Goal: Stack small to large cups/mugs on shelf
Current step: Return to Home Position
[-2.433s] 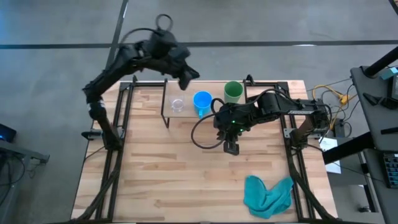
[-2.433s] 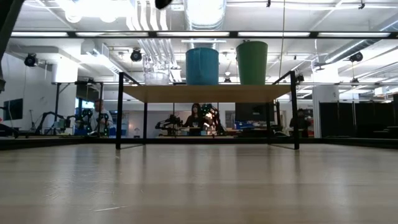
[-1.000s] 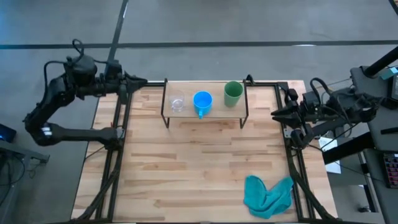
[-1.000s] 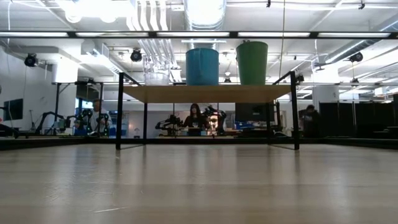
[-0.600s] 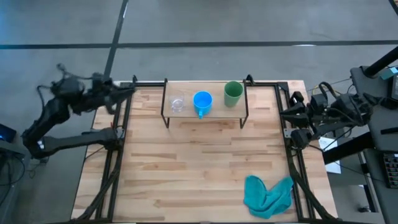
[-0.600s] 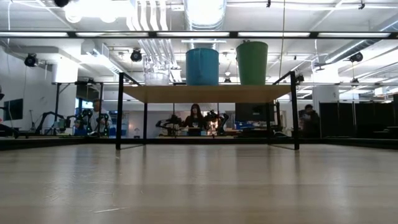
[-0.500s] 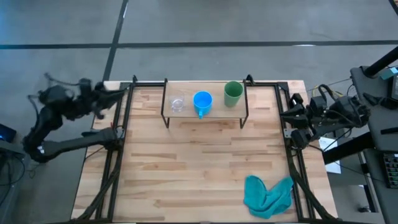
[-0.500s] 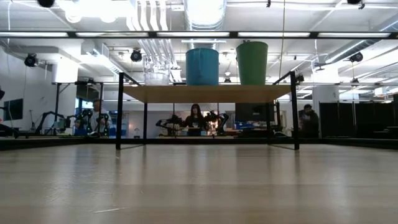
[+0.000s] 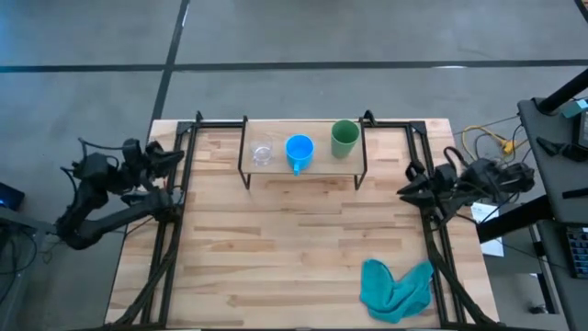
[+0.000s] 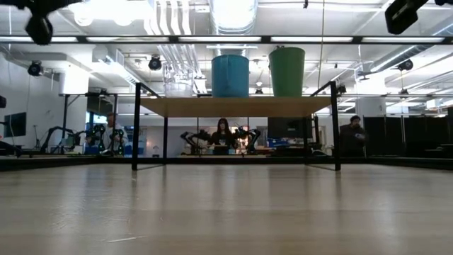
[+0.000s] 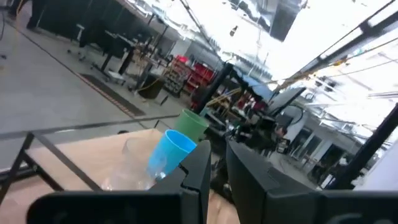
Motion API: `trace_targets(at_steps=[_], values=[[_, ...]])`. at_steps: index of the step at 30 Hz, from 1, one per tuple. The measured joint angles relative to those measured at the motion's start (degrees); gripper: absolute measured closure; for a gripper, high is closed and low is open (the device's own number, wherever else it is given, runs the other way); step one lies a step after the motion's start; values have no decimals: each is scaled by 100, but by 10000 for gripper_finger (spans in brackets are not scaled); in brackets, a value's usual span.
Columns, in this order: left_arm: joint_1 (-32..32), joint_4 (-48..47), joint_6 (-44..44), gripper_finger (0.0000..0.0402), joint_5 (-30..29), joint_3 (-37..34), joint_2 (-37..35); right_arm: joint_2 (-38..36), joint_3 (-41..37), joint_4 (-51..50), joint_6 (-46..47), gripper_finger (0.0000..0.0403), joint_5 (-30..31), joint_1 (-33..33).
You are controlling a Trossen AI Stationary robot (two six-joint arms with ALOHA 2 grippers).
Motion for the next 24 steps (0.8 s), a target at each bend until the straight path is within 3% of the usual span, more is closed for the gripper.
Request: trace_targets(at_steps=[10, 24], values=[[-4, -41, 105, 362, 91, -384, 171, -33, -1003, 1274, 149, 330, -27, 2], [2, 9, 280, 362, 42, -560, 22, -75, -1669, 1673, 427, 330, 46, 2]])
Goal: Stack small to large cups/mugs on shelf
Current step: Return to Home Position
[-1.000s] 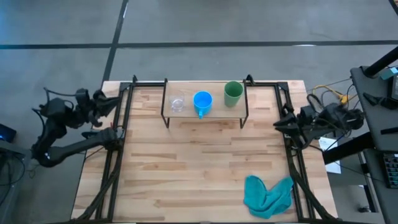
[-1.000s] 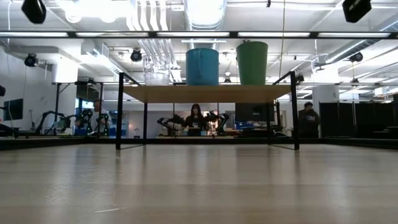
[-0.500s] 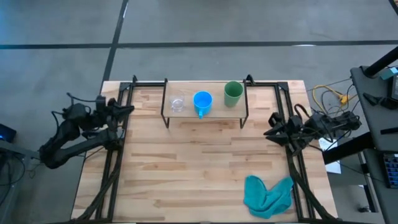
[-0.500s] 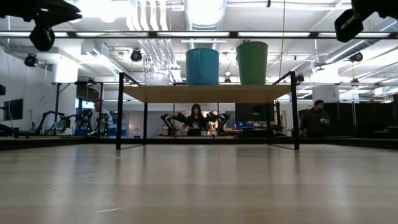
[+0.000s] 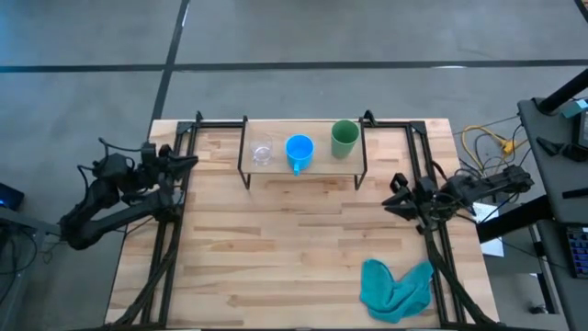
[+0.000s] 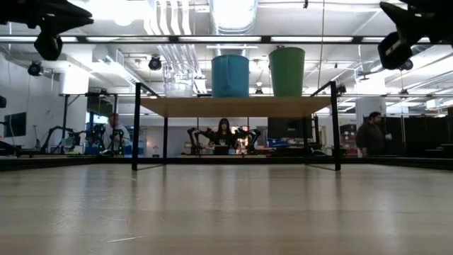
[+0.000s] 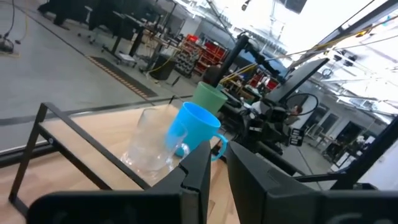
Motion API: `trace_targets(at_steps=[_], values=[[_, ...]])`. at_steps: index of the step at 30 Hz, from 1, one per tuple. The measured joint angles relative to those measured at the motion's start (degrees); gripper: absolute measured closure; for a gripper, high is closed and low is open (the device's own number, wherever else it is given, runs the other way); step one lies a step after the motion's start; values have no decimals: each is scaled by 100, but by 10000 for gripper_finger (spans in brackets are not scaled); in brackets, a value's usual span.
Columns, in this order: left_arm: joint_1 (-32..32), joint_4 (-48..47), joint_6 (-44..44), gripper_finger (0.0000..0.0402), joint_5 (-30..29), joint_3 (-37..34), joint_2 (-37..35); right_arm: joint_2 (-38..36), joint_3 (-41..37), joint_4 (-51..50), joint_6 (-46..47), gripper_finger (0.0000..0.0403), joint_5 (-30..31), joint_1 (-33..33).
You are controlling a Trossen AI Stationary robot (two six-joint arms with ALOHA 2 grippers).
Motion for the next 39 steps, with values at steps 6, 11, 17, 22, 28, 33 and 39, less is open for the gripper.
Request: trace_targets(at_steps=[6, 11, 17, 22, 28, 33, 39], values=[[-1, 456, -147, 362, -10, -422, -14, -2, -438, 891, -21, 330, 2, -1], [-2, 1299, -163, 362, -4, -969, -31, 0, -436, 890, -19, 330, 43, -2], [-2, 2144, -339, 362, 606, -1710, -29, 4, -434, 880, -19, 330, 47, -2], [-4, 2907, -561, 362, 1145, -2286, -29, 4, -434, 866, 25, 330, 47, -2], [-4, 3613, -600, 362, 1181, -2785, -33, 4, -431, 864, 25, 330, 54, -1], [-4, 3489, -592, 362, 1172, -2934, -34, 7, -430, 824, 23, 330, 58, -2], [-4, 3365, -397, 362, 1040, -2936, 8, 4, -430, 724, 22, 330, 215, -2]])
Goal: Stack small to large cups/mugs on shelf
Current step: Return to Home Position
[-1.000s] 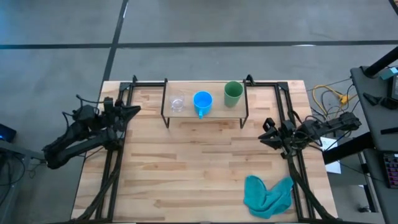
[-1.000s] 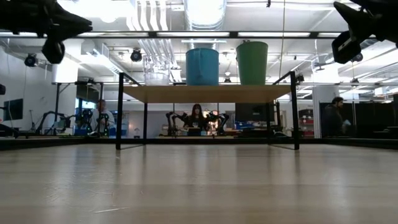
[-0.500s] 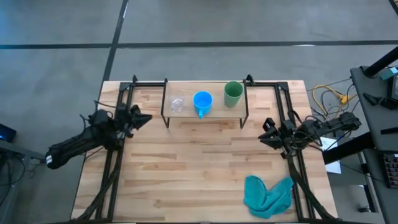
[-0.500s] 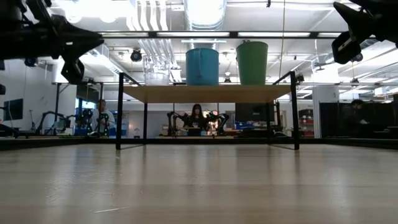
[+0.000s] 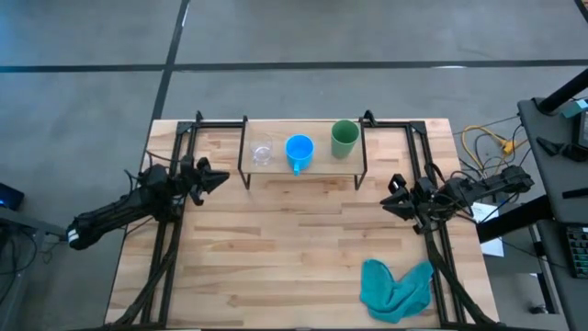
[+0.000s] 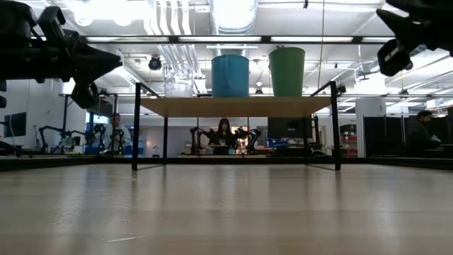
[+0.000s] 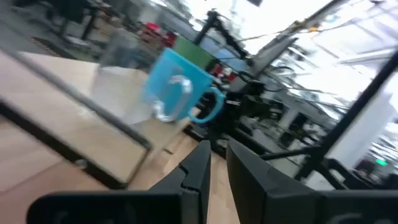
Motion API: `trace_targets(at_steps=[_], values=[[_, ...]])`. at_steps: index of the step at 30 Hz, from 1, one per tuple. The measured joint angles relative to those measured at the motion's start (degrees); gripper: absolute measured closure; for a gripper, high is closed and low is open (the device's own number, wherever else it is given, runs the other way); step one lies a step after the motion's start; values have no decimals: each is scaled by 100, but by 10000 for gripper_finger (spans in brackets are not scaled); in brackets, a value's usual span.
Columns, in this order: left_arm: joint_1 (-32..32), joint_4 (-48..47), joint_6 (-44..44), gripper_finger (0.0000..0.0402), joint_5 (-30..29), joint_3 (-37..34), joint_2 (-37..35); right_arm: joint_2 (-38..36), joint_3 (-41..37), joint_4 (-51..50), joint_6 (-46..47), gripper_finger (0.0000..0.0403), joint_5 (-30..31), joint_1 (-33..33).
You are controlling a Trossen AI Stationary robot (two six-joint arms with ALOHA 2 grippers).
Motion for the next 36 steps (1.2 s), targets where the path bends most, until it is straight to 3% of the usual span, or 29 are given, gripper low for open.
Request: trace_targets(at_steps=[7, 24, 36], values=[[4, -325, -7, 362, -593, -4, 71, 2, 0, -68, 3, 330, 245, 0], [2, -325, -45, 362, -610, -13, 173, 2, 2, -68, -3, 330, 236, 0], [-2, -323, -44, 362, -608, -20, 168, 13, 7, -686, -811, 330, 236, 0]])
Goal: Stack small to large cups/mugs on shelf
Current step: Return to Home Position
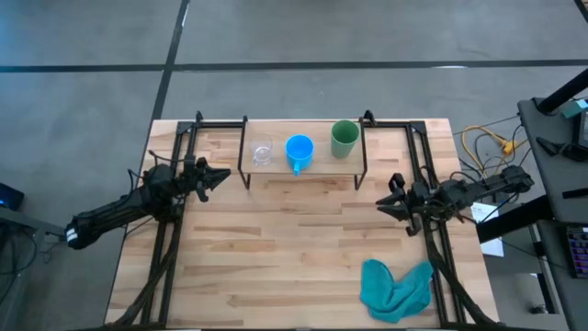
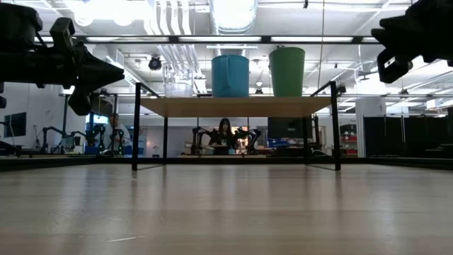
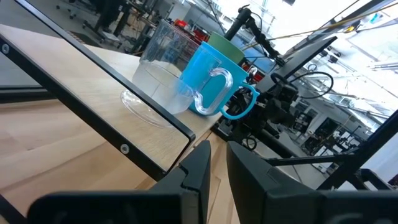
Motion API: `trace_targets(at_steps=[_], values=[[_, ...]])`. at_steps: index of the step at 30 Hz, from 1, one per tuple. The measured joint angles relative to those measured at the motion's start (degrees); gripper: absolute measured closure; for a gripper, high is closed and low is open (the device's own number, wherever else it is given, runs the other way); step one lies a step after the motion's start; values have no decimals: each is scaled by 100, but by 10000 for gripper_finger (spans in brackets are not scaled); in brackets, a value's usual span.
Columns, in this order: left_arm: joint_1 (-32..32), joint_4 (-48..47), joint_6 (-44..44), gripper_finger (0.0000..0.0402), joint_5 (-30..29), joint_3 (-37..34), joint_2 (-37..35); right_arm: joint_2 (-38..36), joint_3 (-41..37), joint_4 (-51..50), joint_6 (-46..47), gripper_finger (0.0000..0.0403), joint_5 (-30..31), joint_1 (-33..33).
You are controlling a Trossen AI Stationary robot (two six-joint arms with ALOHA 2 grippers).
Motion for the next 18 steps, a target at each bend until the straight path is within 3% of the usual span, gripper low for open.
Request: trace_targets(at_steps=[18], values=[[2, 0, 2, 362, 2, -2, -2, 0, 0, -1148, -119, 330, -3, 0]])
